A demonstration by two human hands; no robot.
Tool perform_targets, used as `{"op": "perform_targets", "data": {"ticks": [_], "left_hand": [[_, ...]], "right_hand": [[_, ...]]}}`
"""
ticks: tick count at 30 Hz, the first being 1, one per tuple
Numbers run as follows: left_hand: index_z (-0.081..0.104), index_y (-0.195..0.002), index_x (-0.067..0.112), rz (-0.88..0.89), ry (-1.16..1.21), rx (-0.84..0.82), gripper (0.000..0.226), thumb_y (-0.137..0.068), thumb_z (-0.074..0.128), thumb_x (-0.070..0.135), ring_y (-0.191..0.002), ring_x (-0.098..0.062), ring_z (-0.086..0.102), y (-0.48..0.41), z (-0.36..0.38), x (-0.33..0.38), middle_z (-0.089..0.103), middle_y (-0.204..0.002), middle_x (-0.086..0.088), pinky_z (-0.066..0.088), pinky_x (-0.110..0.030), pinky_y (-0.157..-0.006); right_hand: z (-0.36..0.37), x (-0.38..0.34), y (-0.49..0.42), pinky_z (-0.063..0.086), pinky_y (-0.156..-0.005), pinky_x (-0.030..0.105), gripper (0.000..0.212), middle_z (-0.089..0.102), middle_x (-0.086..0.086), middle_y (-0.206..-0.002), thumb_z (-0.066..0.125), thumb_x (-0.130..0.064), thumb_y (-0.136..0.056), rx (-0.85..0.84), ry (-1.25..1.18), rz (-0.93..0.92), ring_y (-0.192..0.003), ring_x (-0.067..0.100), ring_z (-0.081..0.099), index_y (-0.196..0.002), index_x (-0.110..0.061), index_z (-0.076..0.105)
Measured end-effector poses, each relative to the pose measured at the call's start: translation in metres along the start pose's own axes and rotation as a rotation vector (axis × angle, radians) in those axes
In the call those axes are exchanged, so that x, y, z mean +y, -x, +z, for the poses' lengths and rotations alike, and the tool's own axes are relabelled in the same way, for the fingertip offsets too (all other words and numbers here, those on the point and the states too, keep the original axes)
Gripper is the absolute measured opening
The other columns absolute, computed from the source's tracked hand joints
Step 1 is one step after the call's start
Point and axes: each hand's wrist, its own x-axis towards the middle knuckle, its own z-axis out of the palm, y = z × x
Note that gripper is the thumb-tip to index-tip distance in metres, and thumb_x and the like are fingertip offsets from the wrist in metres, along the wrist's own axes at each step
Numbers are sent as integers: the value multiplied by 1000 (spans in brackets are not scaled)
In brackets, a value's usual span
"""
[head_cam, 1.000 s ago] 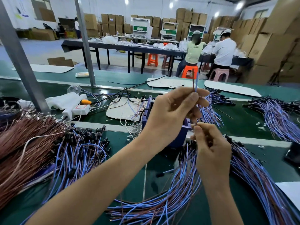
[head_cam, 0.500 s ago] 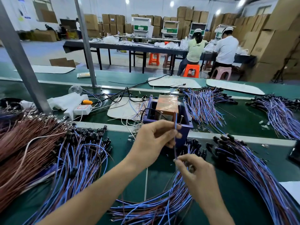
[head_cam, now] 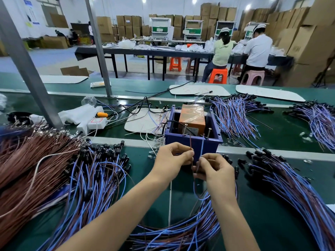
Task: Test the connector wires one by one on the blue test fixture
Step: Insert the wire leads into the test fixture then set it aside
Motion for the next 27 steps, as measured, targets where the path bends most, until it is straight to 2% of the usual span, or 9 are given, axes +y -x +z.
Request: {"op": "perform_targets", "data": {"ticks": [3, 6, 10, 17, 21, 24, 27], "left_hand": [[65, -78, 10, -43, 11, 42, 12, -86, 65, 1, -59, -4, 61, -10, -2, -1, 69, -75, -7, 52, -15, -59], [64, -76, 10, -92, 1, 82, 15, -90, 60, 5, -54, -3, 58, -20, -4, -1, 69, -71, -4, 50, -15, -55], [63, -74, 9, -165, -21, 113, 18, -91, 58, 4, -48, -3, 54, -31, -3, -2, 66, -67, -6, 46, -13, -48], [66, -85, 8, -214, -31, 86, 11, -92, 58, 6, -55, -7, 56, -36, -4, -8, 66, -69, -5, 47, -13, -51], [67, -84, 10, -210, -45, 88, 12, -92, 58, 8, -56, -7, 56, -38, -4, -10, 66, -68, -4, 47, -14, -52], [67, -83, 8, -214, -40, 87, 13, -92, 58, 8, -55, -8, 55, -40, -4, -10, 65, -67, -4, 46, -14, -52], [66, -81, 7, -223, -19, 93, 15, -92, 57, 7, -51, -6, 54, -41, -2, -10, 63, -65, -5, 45, -12, -49]], "right_hand": [[-1, 4, -10, 51, -46, 23, 14, 61, 13, -73, 55, 4, -91, 90, -23, -4, -54, 21, 69, -86, -9, 57], [-2, 8, -17, 50, -46, 23, 19, 62, 12, -72, 55, 3, -89, 125, 22, -27, -54, 20, 68, -90, -16, 58], [1, 14, -20, 55, -54, 33, 24, 62, 2, -63, 55, 1, -90, 110, 84, -19, -52, 19, 67, -92, -23, 60], [2, 18, -20, 56, -56, 32, 30, 64, 0, -61, 57, -3, -92, 132, 85, -29, -53, 18, 68, -92, -32, 62], [2, 20, -22, 57, -61, 36, 28, 65, -8, -57, 57, -3, -92, 138, 88, -27, -53, 17, 67, -96, -30, 63], [2, 20, -22, 57, -61, 34, 30, 66, -7, -58, 57, -3, -93, 128, 79, -18, -53, 17, 68, -95, -32, 62], [2, 21, -23, 57, -65, 39, 30, 66, -8, -57, 56, -2, -92, 129, 80, -14, -51, 18, 67, -95, -31, 63]]}}
